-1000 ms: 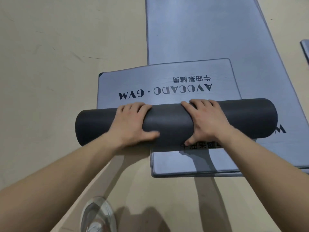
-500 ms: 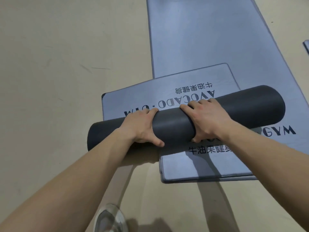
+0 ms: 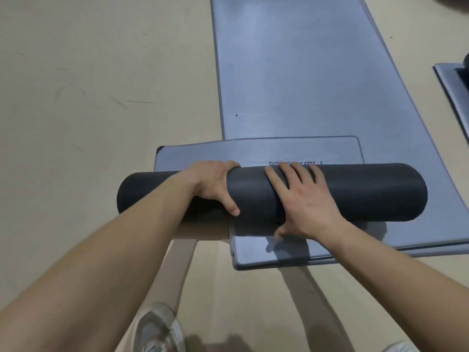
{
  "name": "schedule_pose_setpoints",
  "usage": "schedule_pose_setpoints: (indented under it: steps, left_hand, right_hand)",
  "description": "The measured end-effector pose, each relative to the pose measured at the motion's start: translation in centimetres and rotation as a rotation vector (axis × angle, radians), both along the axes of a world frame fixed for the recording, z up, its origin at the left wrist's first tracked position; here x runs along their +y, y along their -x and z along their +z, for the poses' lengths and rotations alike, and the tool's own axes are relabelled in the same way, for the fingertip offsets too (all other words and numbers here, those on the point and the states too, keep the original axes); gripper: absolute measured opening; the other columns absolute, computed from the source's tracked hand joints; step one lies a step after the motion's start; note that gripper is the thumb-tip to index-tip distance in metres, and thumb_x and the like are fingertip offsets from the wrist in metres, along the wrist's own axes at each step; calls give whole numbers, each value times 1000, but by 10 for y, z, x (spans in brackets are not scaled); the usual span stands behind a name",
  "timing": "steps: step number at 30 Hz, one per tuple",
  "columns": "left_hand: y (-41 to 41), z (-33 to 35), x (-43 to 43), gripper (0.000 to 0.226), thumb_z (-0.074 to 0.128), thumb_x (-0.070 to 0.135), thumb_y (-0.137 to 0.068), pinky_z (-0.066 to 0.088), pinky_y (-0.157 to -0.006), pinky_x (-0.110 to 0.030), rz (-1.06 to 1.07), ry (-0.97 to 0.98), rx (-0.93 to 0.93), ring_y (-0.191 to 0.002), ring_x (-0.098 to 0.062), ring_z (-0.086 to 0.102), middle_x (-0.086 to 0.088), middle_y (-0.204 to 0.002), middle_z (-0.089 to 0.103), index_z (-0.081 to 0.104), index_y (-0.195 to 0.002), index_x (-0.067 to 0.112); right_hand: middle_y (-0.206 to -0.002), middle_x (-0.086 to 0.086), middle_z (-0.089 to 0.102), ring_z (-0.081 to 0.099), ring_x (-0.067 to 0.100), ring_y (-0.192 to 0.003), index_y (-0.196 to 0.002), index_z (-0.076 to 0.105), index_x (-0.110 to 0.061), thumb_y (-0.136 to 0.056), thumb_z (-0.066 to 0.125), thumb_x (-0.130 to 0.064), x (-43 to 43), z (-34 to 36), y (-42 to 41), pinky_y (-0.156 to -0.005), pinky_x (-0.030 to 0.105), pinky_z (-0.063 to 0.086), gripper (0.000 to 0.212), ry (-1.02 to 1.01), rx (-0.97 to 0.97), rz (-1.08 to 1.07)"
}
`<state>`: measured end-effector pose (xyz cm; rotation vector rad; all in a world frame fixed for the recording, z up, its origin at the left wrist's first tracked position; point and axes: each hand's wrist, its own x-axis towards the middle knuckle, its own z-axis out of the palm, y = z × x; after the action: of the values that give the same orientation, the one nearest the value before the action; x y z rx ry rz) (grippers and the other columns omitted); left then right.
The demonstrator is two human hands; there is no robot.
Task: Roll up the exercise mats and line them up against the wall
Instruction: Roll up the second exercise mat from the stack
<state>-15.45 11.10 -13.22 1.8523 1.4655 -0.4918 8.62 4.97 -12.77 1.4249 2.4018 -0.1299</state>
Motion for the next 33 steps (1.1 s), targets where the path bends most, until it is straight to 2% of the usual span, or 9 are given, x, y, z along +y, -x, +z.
schedule_pose_setpoints:
  steps: [7,12,17,20,22,25,28,31,33]
  left_hand:
    - [22,-13,-19,139,61,91,-44,28,-118,-52,-100,-449,187,-142,-29,38,-3,-159,34,10,-160,34]
    - [28,-6,42,141,72,90,-33,48,-102,-47,-41,-232,109,-122,-31,57,1,-142,54,21,-156,41]
    - [20,-7,45,135,75,89,-33,50,-99,-44,17,-154,131,-116,-28,61,3,-133,59,32,-150,36]
    - [12,-7,35,121,81,84,-44,50,-95,-41,215,-80,86,-110,-27,61,3,-128,63,41,-144,28]
    - [5,-8,21,115,81,84,-48,50,-93,-39,377,-27,21,-106,-26,60,2,-127,63,46,-139,23]
    - [-9,-12,-8,114,78,89,-46,51,-96,-38,590,22,-134,-105,-23,64,4,-125,67,56,-135,21]
    - [-24,-18,-43,111,72,93,-40,56,-96,-40,744,48,-285,-102,-20,70,5,-118,73,67,-127,25]
    - [-49,-23,-72,95,77,87,-45,61,-88,-40,833,52,-398,-96,-17,73,6,-112,76,69,-118,26]
    - [-69,-23,-79,82,81,79,-54,63,-78,-36,858,40,-465,-94,-16,73,8,-108,76,69,-116,27]
  right_hand:
    - [-148,-4,48,49,26,-132,-156,19,-39,-39,80,-86,103,14,5,-108,46,40,140,277,73,-54]
    - [-162,12,26,26,37,-147,-161,6,-22,-37,79,-87,84,-12,12,-121,59,18,158,-4,4,17]
    - [-156,10,34,33,36,-143,-158,18,-27,-36,88,-72,95,-26,3,-118,60,22,149,-121,72,112]
    - [-166,4,20,19,32,-152,-159,9,-37,-52,92,-55,115,-11,0,-120,61,18,137,-86,46,82]
    - [-169,6,13,18,35,-153,-161,10,-36,-71,88,-33,109,-9,1,-118,58,28,119,-121,60,-38]
    - [-162,17,28,46,41,-134,-160,23,-30,-95,63,-24,74,-18,1,-100,50,47,77,-61,307,-427]
    - [-142,11,57,54,36,-127,-148,45,-25,-106,37,-40,24,-32,6,-101,45,44,46,304,732,-851]
    - [-143,-4,58,55,22,-129,-147,44,-28,-98,51,-62,-14,-38,3,-114,45,41,60,616,1152,-1151]
    - [-137,-9,60,61,16,-122,-145,41,-30,-81,69,-72,-22,-40,-11,-110,44,46,82,653,1224,-1202]
